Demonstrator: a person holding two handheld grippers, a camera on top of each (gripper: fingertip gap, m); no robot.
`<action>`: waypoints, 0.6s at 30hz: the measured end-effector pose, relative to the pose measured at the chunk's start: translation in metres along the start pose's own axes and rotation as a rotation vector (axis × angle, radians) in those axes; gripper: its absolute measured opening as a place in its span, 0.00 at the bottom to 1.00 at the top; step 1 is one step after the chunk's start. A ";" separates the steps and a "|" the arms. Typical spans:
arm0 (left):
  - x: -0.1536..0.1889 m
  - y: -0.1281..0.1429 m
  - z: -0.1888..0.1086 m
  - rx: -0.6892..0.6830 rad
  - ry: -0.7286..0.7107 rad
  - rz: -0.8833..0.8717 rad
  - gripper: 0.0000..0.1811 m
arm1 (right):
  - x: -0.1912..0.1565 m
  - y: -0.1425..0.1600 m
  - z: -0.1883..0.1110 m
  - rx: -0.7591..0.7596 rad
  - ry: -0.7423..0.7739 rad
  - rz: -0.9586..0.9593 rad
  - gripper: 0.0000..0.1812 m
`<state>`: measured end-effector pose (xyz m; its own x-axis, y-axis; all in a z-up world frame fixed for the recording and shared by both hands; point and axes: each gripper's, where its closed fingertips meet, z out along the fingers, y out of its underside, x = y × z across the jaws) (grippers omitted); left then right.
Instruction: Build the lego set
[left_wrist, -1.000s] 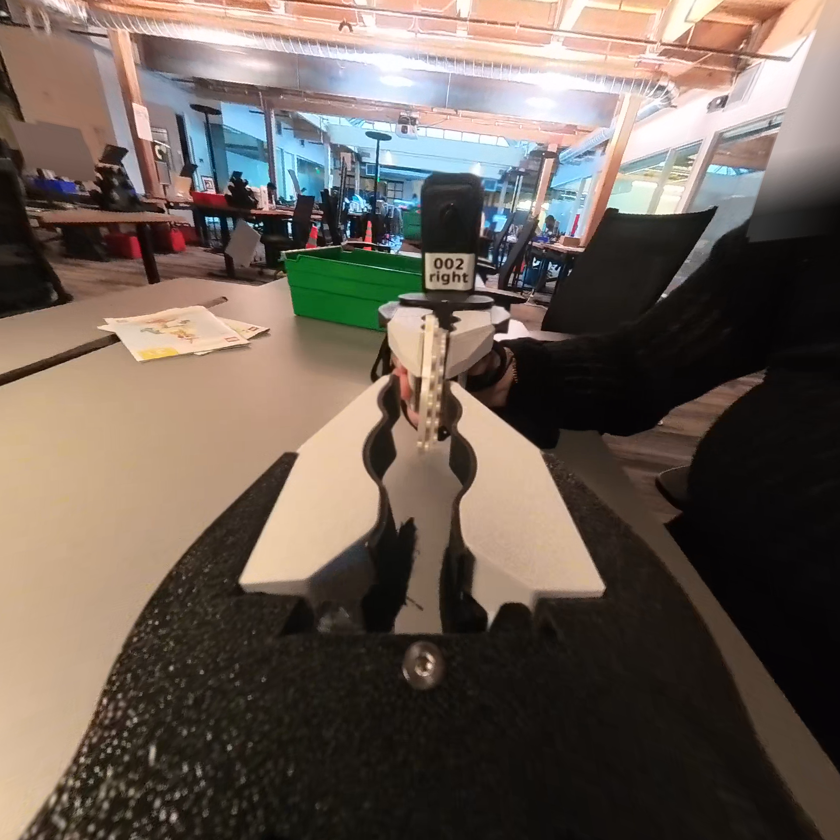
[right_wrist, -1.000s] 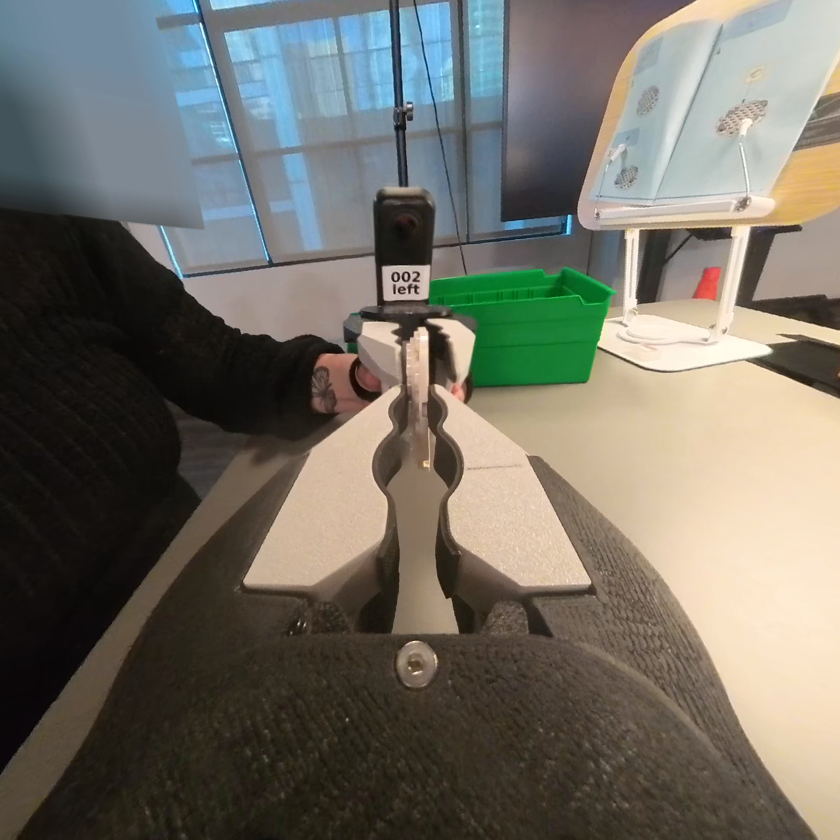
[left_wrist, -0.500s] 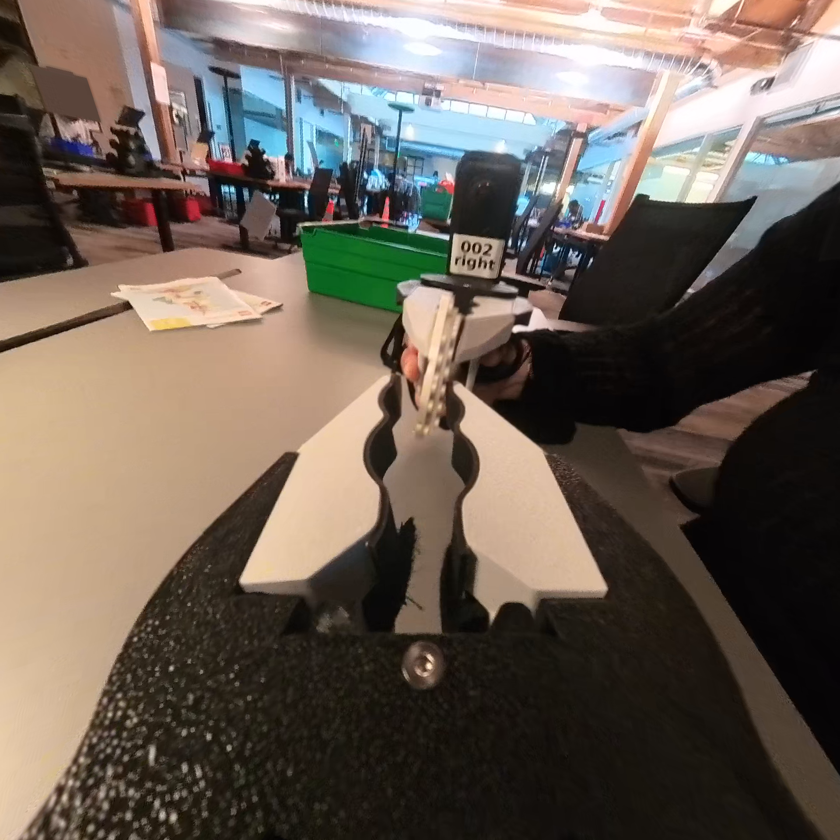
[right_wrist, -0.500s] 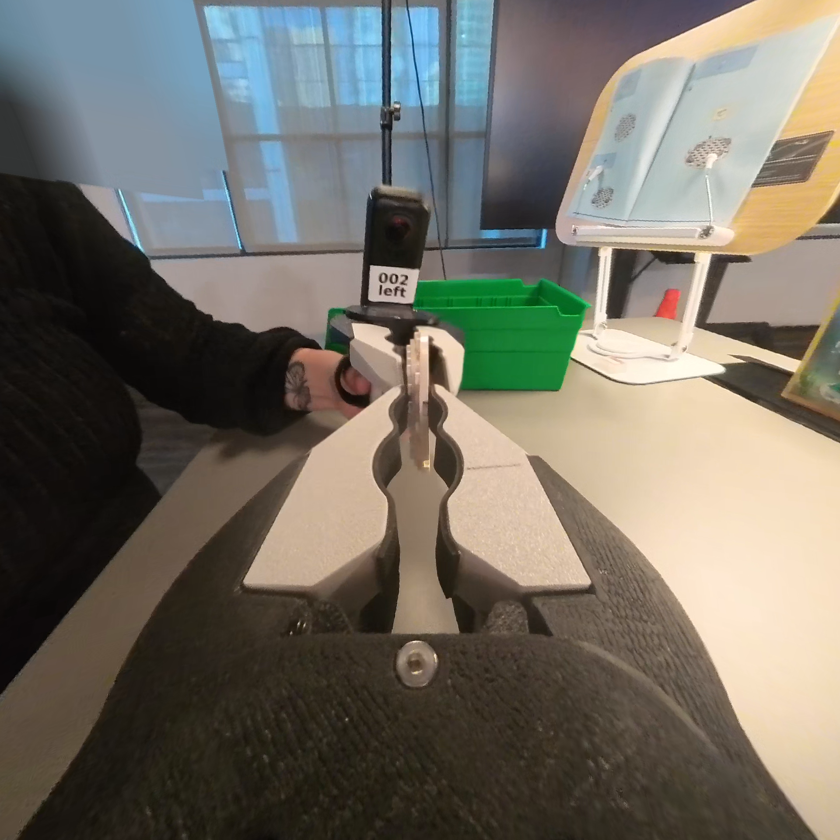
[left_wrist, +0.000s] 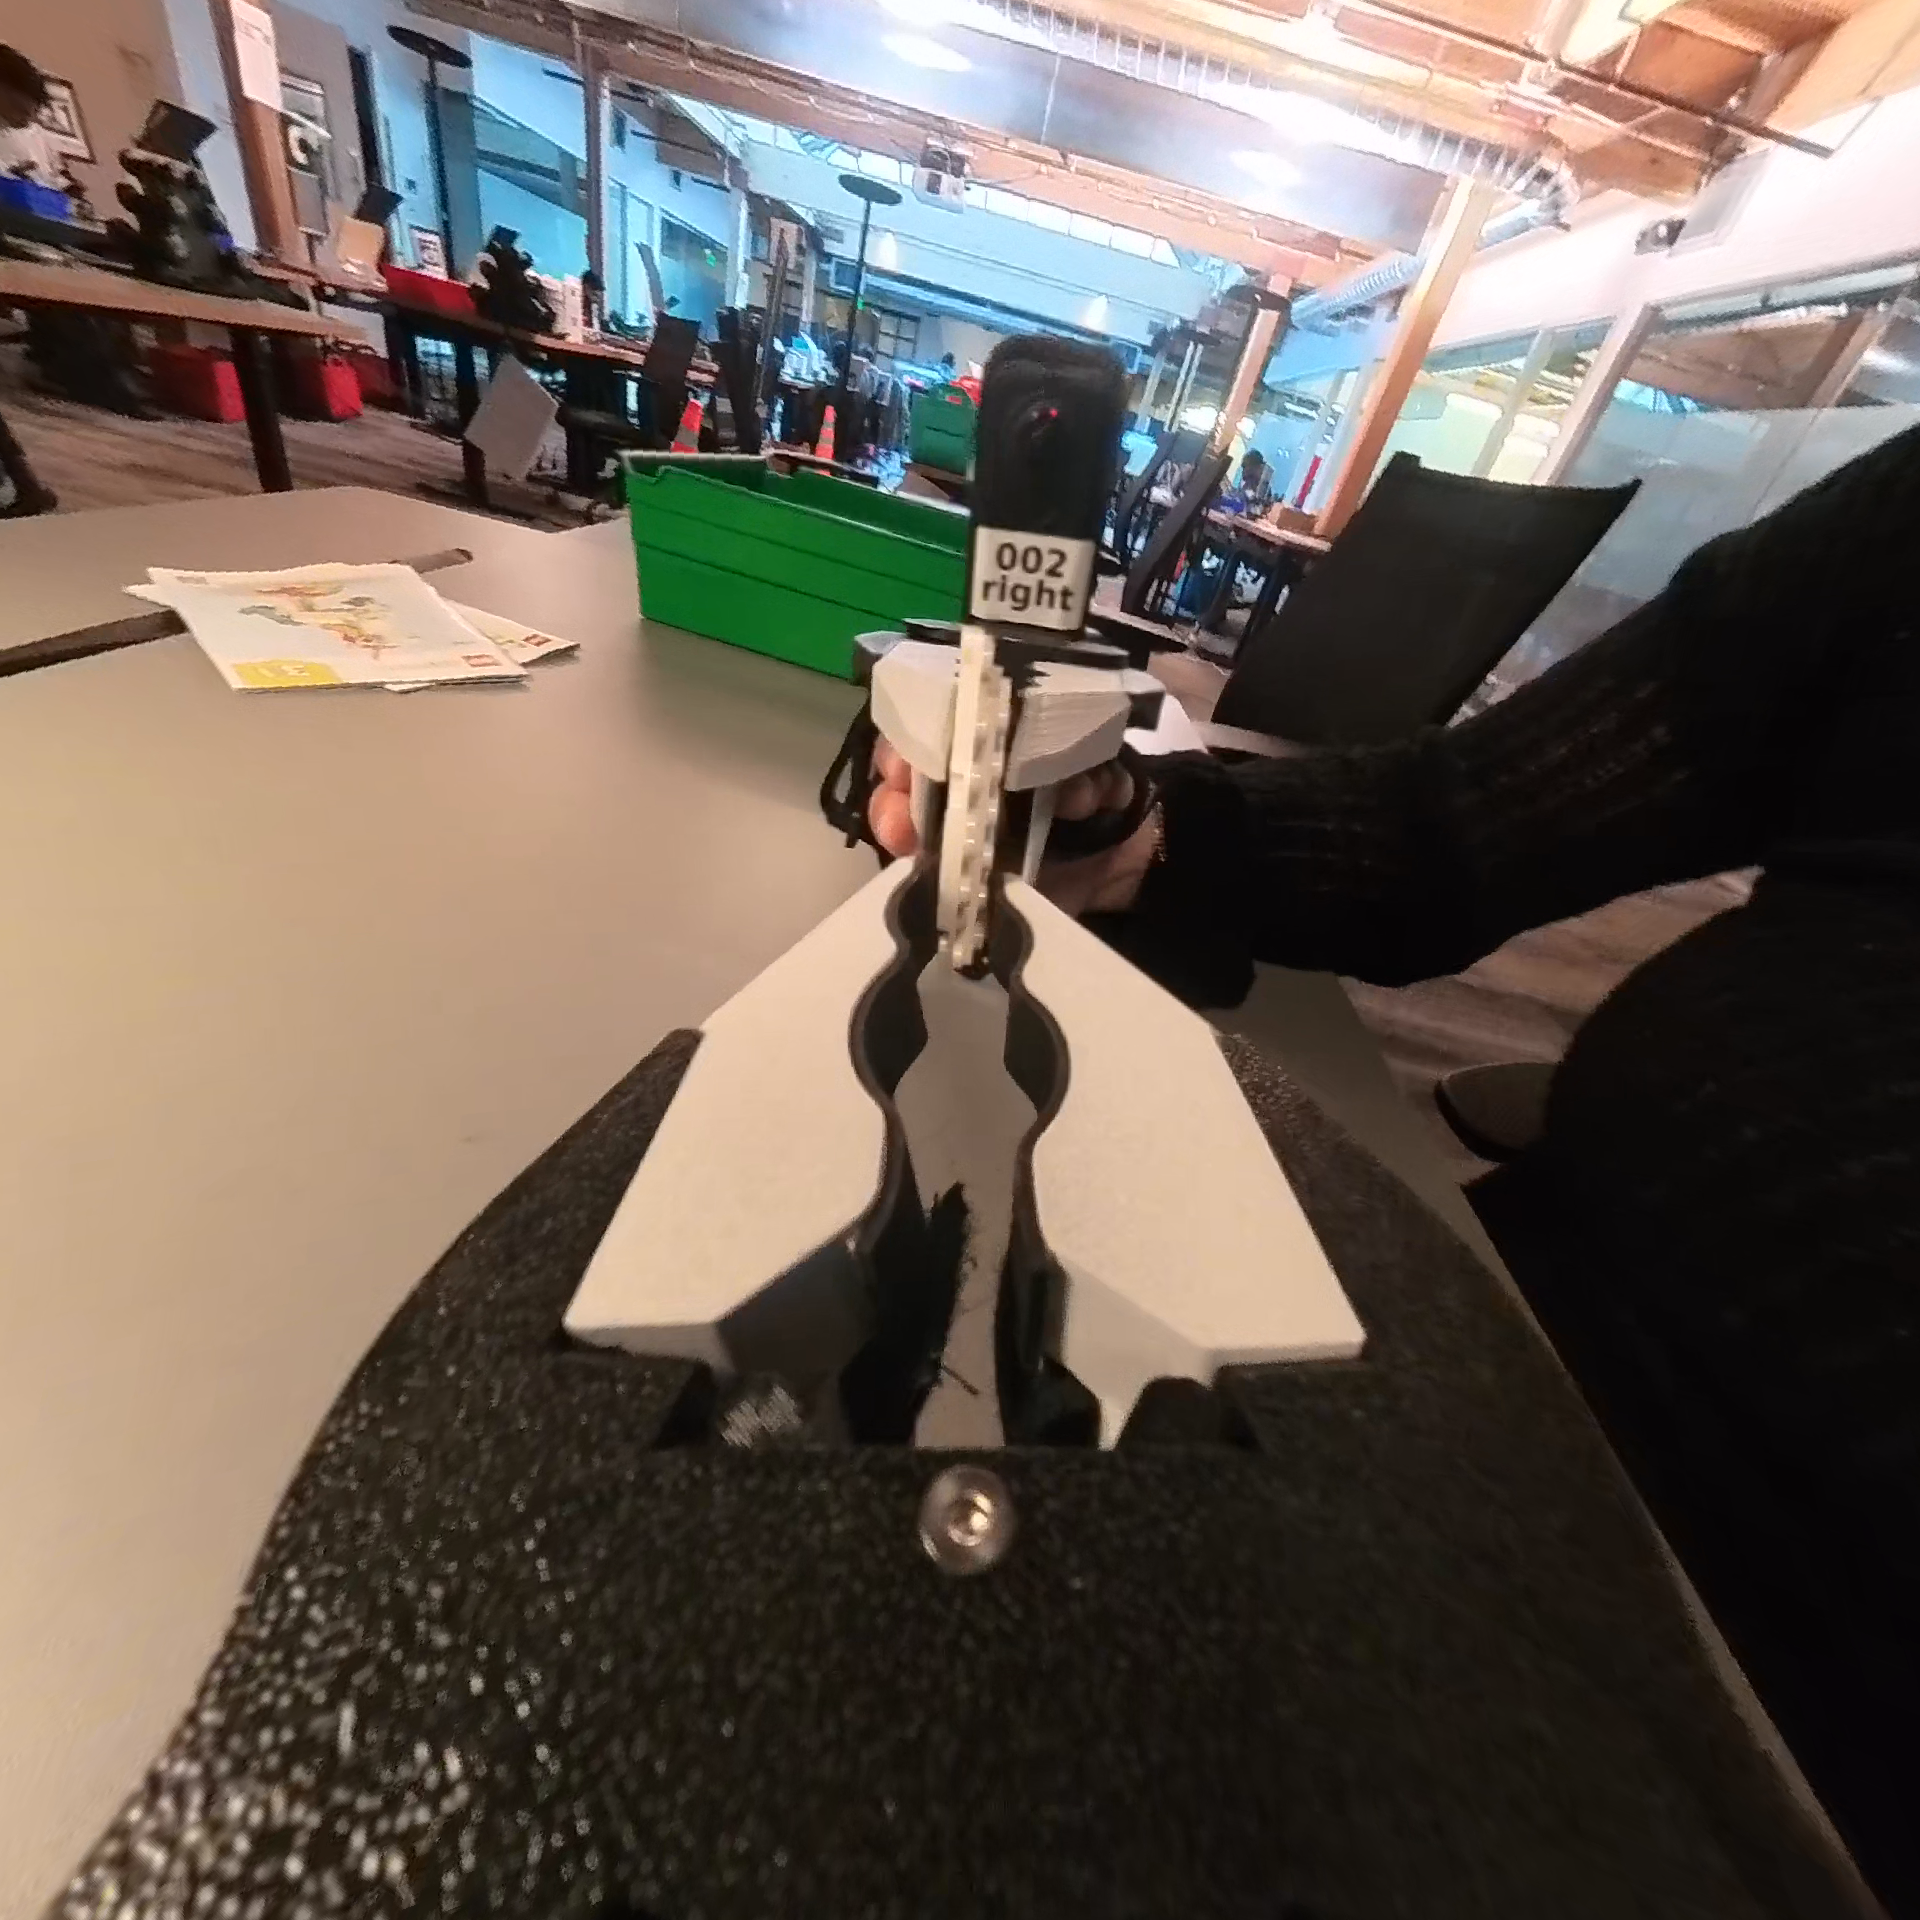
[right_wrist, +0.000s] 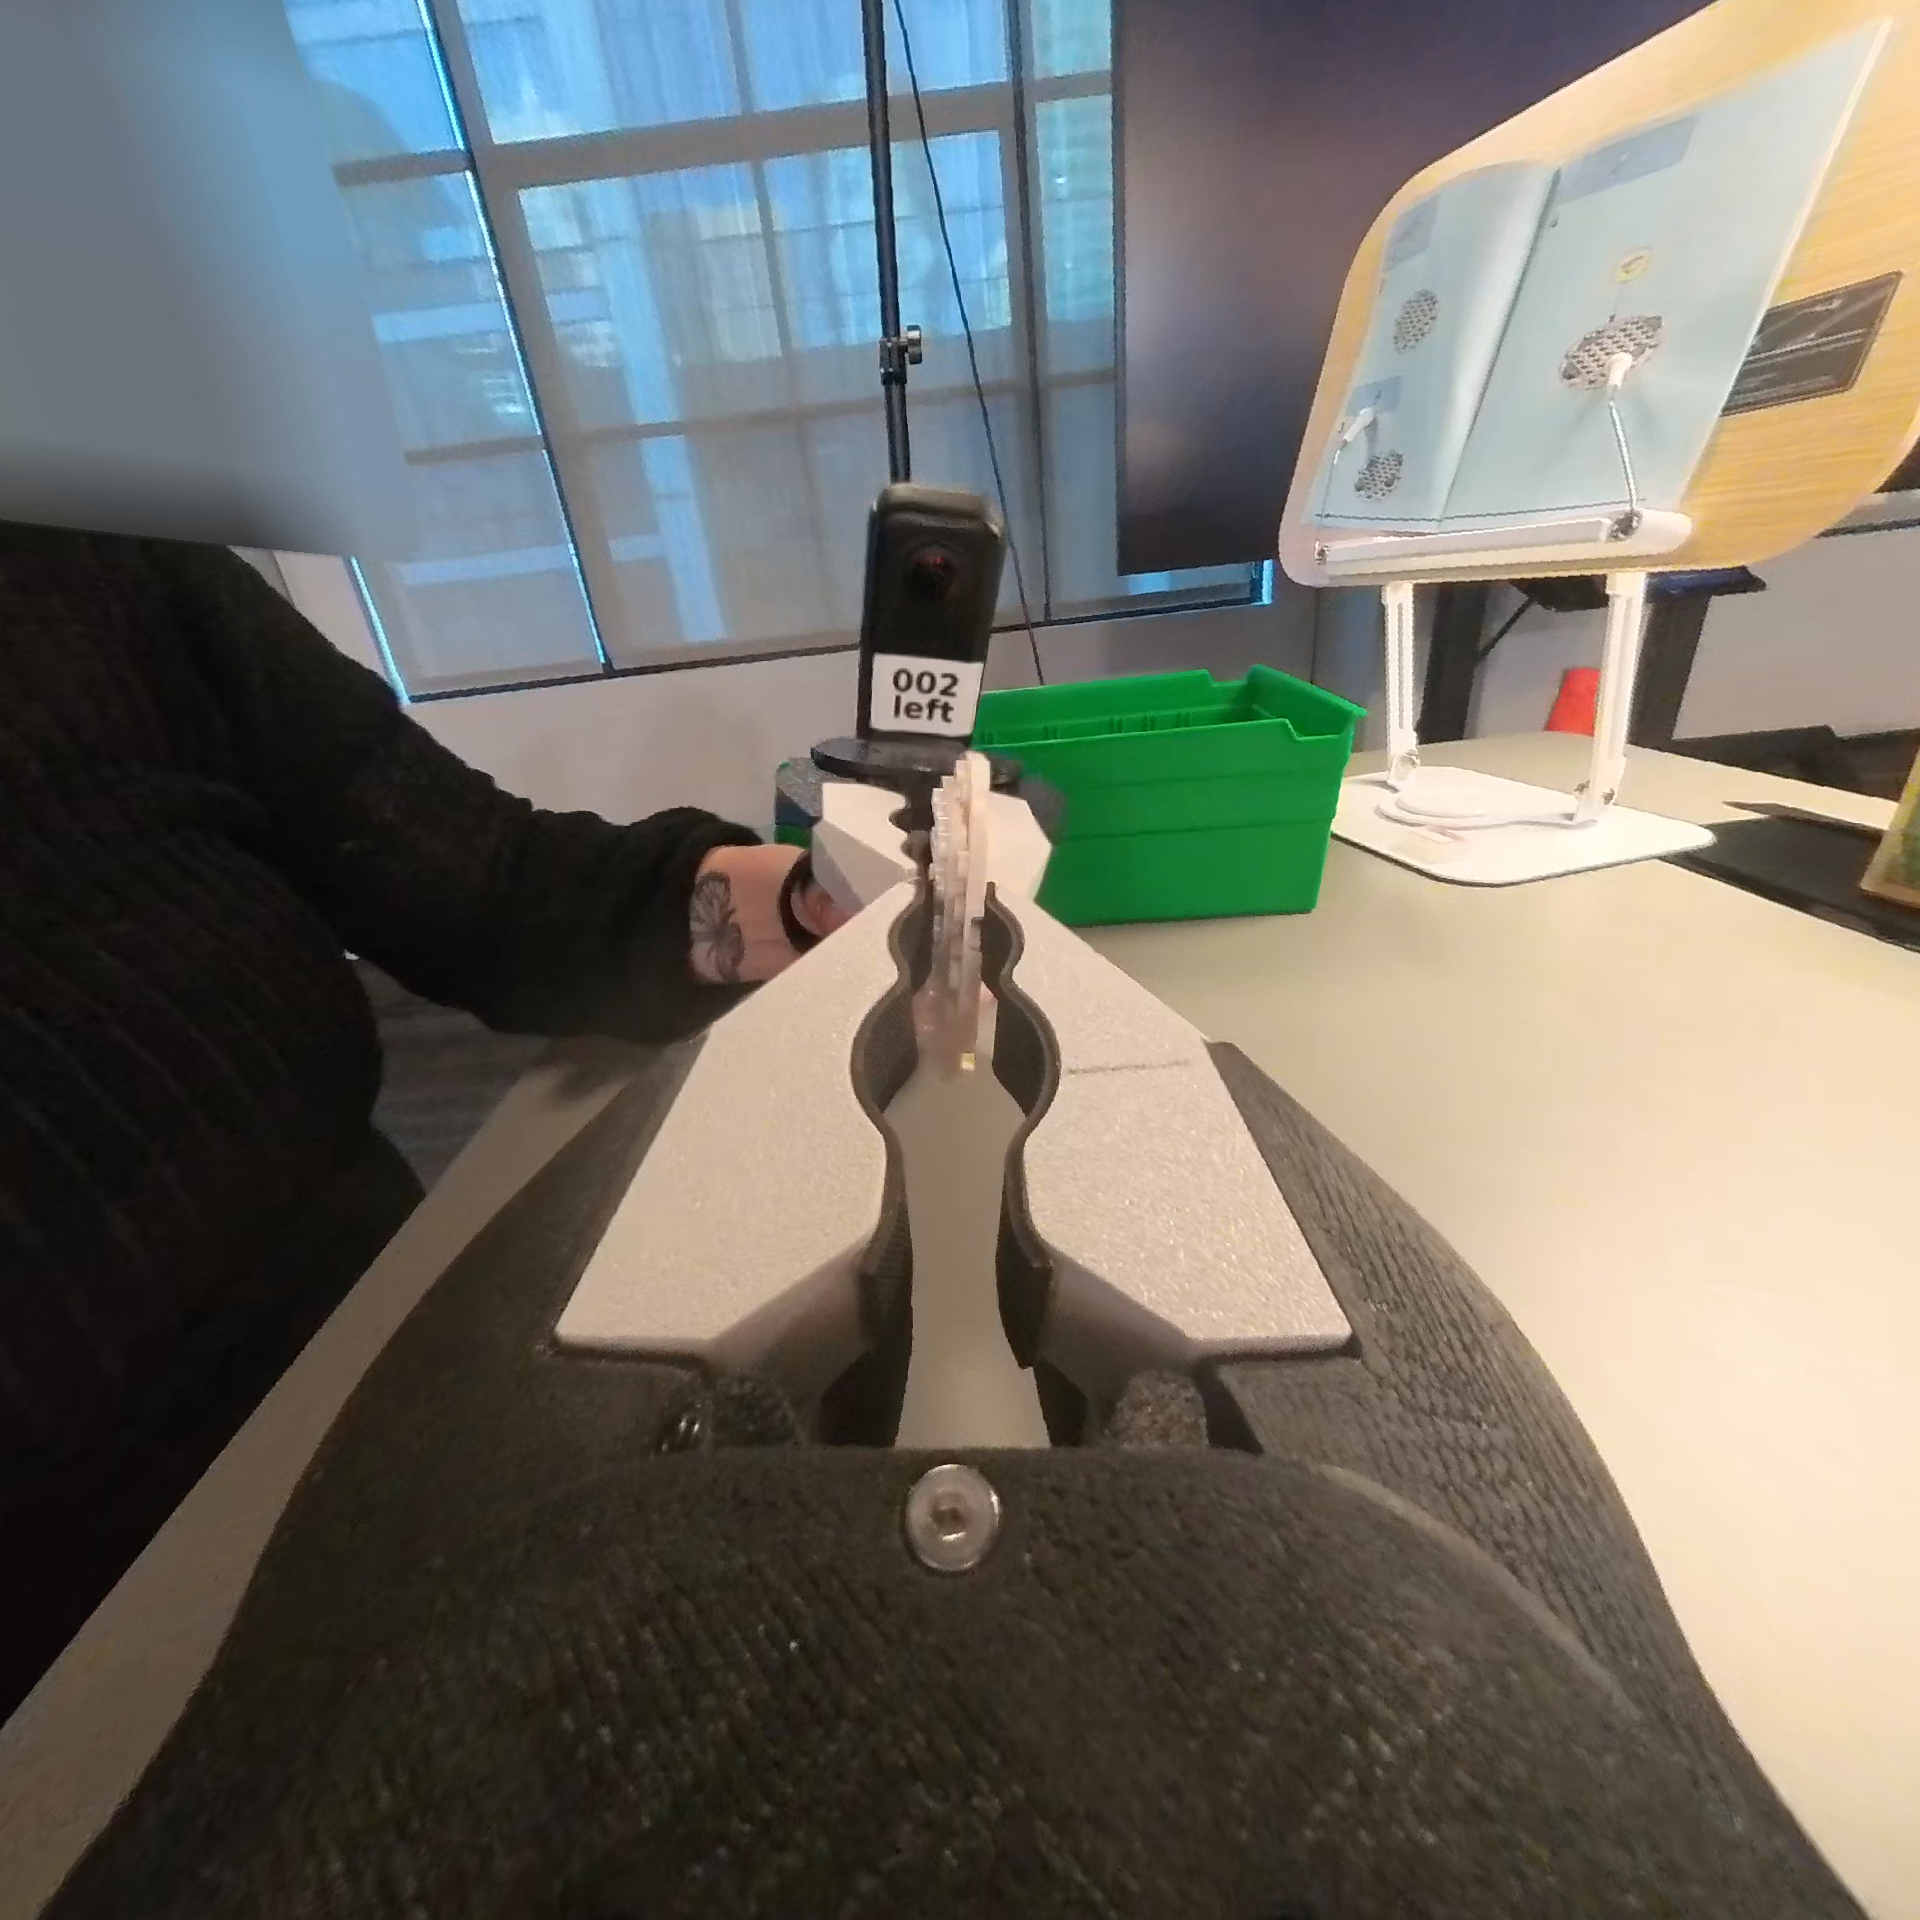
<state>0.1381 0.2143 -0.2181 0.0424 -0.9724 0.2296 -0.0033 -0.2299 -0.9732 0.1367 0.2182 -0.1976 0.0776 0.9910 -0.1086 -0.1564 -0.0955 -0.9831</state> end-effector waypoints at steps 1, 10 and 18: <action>-0.003 0.001 0.001 0.006 -0.012 -0.022 0.04 | 0.002 0.000 0.000 -0.001 0.008 0.006 0.03; 0.000 0.008 0.005 -0.043 0.005 0.018 0.03 | 0.002 -0.003 -0.001 0.029 -0.004 0.050 0.03; -0.015 0.003 0.002 -0.021 -0.107 0.038 0.12 | 0.015 -0.002 0.001 0.008 0.016 0.308 0.04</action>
<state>0.1391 0.2280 -0.2245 0.1479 -0.9708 0.1889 -0.0275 -0.1950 -0.9804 0.1370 0.2331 -0.1967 0.0406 0.9142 -0.4033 -0.1825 -0.3900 -0.9025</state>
